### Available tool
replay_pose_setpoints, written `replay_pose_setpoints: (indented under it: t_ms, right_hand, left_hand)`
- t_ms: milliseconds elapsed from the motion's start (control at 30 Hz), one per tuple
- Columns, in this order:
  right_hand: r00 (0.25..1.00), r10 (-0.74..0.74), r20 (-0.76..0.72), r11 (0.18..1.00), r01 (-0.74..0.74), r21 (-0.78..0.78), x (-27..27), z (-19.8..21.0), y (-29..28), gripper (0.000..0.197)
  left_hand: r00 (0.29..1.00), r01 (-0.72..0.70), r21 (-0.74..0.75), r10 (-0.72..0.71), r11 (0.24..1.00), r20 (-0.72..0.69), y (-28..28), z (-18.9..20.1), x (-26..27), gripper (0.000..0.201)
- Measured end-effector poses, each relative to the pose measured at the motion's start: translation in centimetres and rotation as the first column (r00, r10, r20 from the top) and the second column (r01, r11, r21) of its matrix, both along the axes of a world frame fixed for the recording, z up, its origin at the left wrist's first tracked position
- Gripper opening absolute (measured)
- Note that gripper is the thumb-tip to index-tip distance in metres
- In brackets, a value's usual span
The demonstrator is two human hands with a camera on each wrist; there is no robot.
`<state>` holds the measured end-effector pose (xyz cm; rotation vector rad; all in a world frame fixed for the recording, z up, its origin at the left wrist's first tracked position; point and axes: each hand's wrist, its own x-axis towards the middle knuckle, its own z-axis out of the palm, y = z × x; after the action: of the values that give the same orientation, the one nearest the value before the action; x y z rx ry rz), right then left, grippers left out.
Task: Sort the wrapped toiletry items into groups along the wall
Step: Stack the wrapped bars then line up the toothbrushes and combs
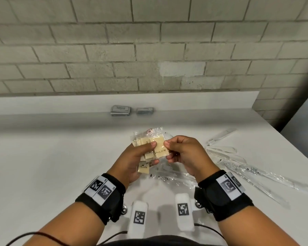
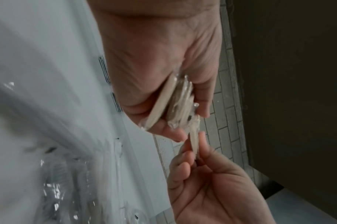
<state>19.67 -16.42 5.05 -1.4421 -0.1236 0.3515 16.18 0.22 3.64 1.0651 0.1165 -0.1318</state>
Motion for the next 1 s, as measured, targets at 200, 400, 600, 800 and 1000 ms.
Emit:
replay_pose_setpoints:
  t_ms: [200, 400, 600, 800, 1000]
  right_hand:
    - [0.999, 0.015, -0.04, 0.999, -0.014, 0.035, 0.4, -0.2, 1.2, 0.007]
    - [0.994, 0.052, 0.093, 0.952, -0.021, -0.307, 2.2, -0.3, 1.2, 0.015]
    - [0.997, 0.064, 0.032, 0.976, -0.056, -0.21, 4.2, -0.5, 1.1, 0.022]
    - [0.99, -0.028, -0.139, 0.996, 0.039, 0.083, 5.1, -2.1, 2.7, 0.022]
    - [0.984, 0.115, 0.134, 0.981, -0.091, -0.169, 6.3, -1.7, 2.9, 0.035]
  left_hand:
    - [0.993, -0.112, -0.065, 0.113, 0.992, 0.018, 0.4, -0.8, 1.2, 0.055]
    - [0.977, -0.203, 0.088, 0.196, 0.975, 0.083, 0.7, -0.9, 2.5, 0.049]
    - [0.97, -0.229, 0.105, 0.218, 0.968, 0.11, 0.6, -1.6, 2.6, 0.046]
    - [0.969, -0.246, 0.044, 0.245, 0.968, 0.03, 0.6, -2.3, 2.9, 0.04]
    - [0.964, -0.266, 0.173, 0.26, 0.948, 0.056, 1.6, -2.4, 3.2, 0.037]
